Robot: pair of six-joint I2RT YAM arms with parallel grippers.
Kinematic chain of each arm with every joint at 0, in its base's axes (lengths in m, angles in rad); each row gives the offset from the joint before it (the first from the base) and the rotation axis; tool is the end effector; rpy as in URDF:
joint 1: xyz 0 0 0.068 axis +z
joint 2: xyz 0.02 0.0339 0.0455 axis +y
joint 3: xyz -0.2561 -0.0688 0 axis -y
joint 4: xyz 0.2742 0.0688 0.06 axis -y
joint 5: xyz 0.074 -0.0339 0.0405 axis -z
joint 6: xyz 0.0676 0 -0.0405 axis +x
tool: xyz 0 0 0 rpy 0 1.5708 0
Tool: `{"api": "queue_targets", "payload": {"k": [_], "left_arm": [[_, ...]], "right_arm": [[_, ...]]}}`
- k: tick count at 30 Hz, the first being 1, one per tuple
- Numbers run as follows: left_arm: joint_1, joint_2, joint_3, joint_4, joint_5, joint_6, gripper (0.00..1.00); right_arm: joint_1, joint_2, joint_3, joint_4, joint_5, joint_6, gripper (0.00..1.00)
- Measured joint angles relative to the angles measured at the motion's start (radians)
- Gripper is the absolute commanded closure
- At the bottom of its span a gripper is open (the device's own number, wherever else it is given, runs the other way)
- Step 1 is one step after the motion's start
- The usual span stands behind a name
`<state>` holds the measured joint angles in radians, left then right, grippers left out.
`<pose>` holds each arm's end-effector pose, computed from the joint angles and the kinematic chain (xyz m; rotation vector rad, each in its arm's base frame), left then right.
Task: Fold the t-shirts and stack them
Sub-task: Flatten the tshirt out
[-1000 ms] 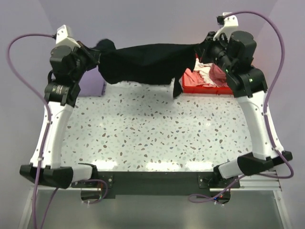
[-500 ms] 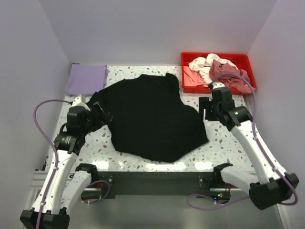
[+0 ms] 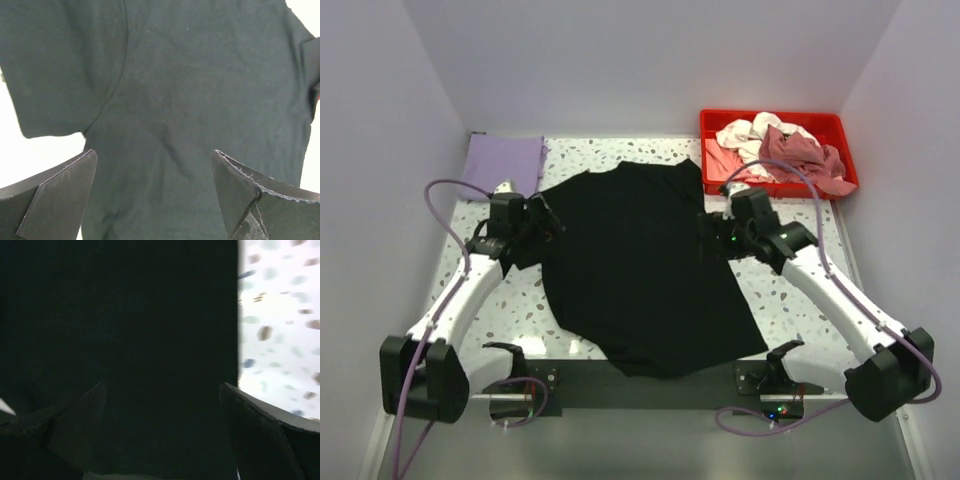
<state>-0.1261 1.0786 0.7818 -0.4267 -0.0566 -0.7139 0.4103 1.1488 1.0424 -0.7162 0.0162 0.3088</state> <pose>0.2830 -0.0320 0.2227 -0.7006 2.2125 -0.3667 0.2668 0.1149 0.2739 -0.1149 2.4145 0.3156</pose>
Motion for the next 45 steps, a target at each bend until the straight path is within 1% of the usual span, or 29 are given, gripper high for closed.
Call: {"api": "queue_targets", "payload": {"k": [3,6,11,15,18,20,24,30,33,36,38,41,43,45], "left_arm": [[0.000,0.136,0.008,0.085,0.030,0.000,0.00],[0.000,0.259,0.030,0.164,0.070,0.000,0.00],[0.000,0.411,0.068,0.255,0.117,0.003,0.00],[0.000,0.499,0.080,0.295,0.142,0.012,0.00],[0.000,0.540,0.080,0.293,0.143,0.020,0.00],[-0.002,0.543,0.073,0.290,0.135,0.021,0.00],[-0.026,0.521,0.042,0.298,0.095,0.021,0.00],[-0.100,0.489,0.015,0.270,0.040,0.018,0.00],[-0.165,0.452,-0.015,0.251,0.019,-0.002,0.00],[-0.266,0.385,-0.068,0.216,0.015,-0.034,0.00],[-0.337,0.331,-0.110,0.190,0.013,-0.070,0.00],[-0.428,0.273,-0.133,0.125,0.005,-0.114,0.00],[-0.483,0.244,-0.133,0.085,-0.009,-0.135,0.00],[-0.518,0.211,-0.124,0.039,-0.031,-0.145,0.00]], "right_arm": [[0.108,0.056,-0.062,0.052,-0.059,0.039,0.01],[0.161,0.109,-0.146,0.100,-0.101,0.081,0.01],[0.179,0.148,-0.254,0.161,-0.168,0.137,0.01],[0.181,0.205,-0.264,0.192,-0.167,0.147,0.01],[0.181,0.279,-0.253,0.189,-0.132,0.143,0.01],[0.178,0.355,-0.220,0.173,-0.097,0.139,0.01],[0.143,0.488,-0.090,0.136,-0.059,0.129,0.01],[-0.026,0.660,0.117,0.134,-0.055,0.090,0.01],[-0.074,0.764,0.256,0.132,-0.028,0.058,0.01],[-0.094,0.860,0.397,0.129,0.010,0.024,0.01],[-0.097,0.887,0.454,0.127,0.018,0.006,0.01],[-0.096,0.867,0.472,0.136,0.000,-0.016,0.01],[-0.094,0.824,0.458,0.142,-0.020,-0.023,0.01],[-0.091,0.740,0.413,0.145,-0.040,-0.028,0.01]]}}
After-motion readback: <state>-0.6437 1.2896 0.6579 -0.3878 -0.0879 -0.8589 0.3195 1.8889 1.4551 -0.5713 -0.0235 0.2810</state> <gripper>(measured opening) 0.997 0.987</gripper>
